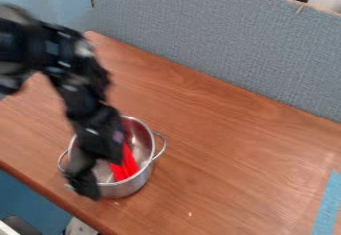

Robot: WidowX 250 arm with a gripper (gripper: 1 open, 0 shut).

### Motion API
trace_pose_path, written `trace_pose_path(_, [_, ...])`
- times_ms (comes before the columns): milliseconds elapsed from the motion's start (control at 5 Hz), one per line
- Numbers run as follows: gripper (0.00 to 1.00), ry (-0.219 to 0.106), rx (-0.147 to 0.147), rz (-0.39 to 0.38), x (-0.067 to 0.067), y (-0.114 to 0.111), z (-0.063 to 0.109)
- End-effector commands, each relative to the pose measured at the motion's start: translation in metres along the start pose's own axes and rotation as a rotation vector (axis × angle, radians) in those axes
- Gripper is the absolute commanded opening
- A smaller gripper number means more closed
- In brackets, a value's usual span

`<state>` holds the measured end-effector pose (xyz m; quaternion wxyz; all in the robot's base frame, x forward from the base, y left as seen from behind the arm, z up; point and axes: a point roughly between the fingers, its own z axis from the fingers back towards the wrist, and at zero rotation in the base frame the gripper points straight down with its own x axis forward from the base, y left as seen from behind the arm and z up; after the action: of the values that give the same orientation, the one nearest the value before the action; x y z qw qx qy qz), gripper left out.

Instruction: Put the red object in the metal pot

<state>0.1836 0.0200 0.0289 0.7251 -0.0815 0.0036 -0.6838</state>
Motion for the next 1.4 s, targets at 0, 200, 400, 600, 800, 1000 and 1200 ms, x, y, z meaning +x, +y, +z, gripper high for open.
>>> trace_pose_path(0, [1.00, 0.048, 0.005, -0.179, 0.042, 0.019, -0.012])
trace_pose_path(200, [1.00, 0.065, 0.031, -0.276, 0.041, 0.030, -0.019])
trace_pose_path(400, [1.00, 0.083, 0.041, -0.273, 0.039, 0.039, -0.021])
trace_pose_path(600, [1.00, 0.092, 0.041, -0.286, 0.037, 0.044, -0.025])
trace_pose_path(800, [1.00, 0.094, 0.028, -0.307, 0.031, 0.040, -0.051])
trace_pose_path(1000, [1.00, 0.106, 0.062, -0.319, 0.030, 0.036, -0.064])
trace_pose_path(1200, [1.00, 0.114, 0.100, -0.225, 0.047, 0.029, -0.016])
